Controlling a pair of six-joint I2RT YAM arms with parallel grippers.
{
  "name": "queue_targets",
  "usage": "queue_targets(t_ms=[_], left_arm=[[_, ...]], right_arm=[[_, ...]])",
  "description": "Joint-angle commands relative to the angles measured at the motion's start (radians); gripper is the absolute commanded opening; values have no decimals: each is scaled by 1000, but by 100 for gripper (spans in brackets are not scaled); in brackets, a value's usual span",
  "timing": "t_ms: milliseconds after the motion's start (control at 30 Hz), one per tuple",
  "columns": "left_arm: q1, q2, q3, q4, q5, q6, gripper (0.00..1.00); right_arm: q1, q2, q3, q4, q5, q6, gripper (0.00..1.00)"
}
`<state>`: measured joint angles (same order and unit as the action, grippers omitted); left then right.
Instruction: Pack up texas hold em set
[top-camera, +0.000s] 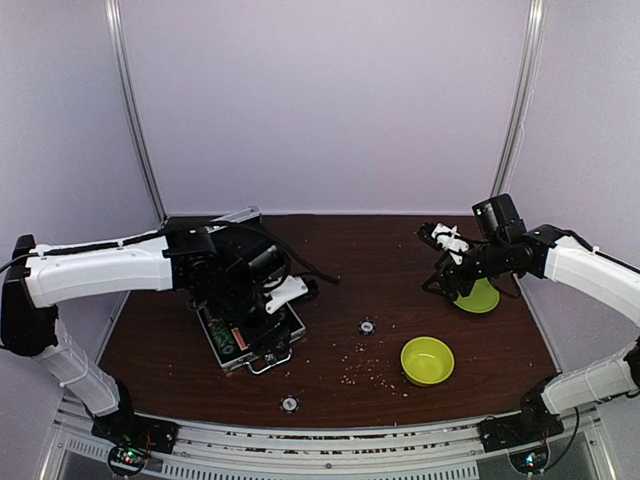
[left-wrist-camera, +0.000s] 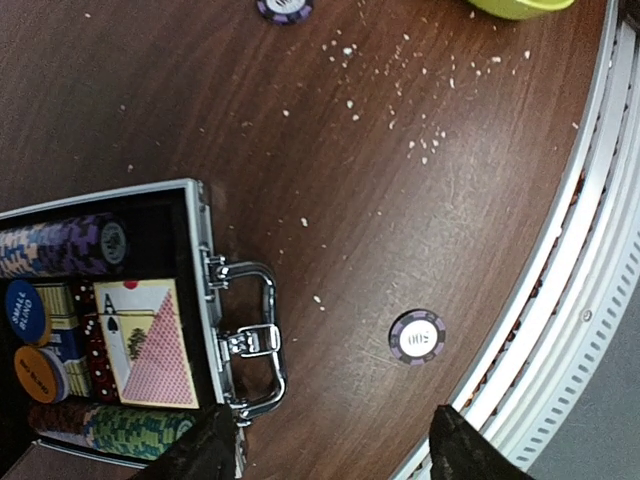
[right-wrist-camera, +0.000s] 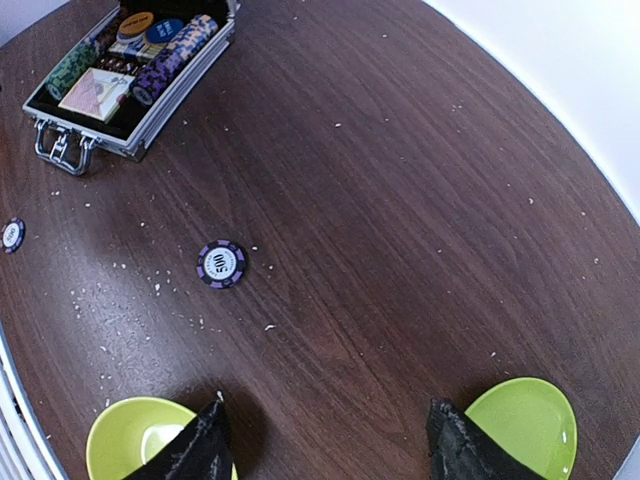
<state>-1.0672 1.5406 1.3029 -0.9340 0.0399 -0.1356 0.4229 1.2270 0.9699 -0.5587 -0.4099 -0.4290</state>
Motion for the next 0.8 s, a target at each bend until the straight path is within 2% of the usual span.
queue_targets(t_ms=[0, 467, 767], left_arm=[[-43, 51, 1, -32, -6, 11, 70], [-80, 157, -49, -18, 44, -19, 72], [-132, 237, -71, 1, -1, -11, 72]], right_arm=[[-61, -51, -12, 64, -62, 27, 67], [-72, -41, -18, 34, -96, -43, 68], [-73, -64, -13, 34, -99, -37, 69]])
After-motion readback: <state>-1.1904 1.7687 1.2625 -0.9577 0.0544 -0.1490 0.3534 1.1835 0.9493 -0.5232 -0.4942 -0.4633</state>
